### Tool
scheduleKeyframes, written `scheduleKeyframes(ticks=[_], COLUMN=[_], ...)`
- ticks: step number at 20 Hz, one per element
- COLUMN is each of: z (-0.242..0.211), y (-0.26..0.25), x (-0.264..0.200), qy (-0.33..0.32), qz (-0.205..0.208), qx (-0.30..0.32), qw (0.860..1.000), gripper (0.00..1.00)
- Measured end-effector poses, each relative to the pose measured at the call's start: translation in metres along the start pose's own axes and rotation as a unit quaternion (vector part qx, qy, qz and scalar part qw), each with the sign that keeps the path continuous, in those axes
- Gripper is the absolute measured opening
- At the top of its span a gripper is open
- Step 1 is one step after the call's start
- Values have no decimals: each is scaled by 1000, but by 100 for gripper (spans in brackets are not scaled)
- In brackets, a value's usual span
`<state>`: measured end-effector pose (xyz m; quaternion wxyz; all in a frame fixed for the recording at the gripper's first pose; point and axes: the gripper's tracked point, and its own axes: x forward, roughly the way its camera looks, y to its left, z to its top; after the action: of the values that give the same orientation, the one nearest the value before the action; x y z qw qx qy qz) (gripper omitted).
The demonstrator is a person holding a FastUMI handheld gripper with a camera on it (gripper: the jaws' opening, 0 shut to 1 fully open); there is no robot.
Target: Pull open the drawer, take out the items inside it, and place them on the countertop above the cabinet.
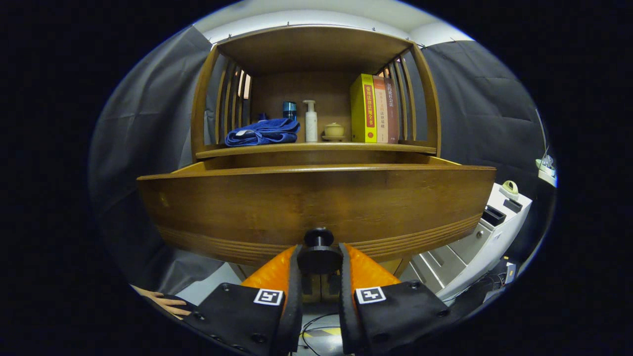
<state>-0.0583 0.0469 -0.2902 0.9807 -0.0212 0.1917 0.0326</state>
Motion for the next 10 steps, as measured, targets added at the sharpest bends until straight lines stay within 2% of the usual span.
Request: scheduleKeyframes(ticks=[5, 10], z=[-9, -15], y=[-2, -4], x=[-20, -34], qy=[5, -2], qz=[-5, 2], qx=[3, -21], qw=[1000, 1000], gripper=[40, 40])
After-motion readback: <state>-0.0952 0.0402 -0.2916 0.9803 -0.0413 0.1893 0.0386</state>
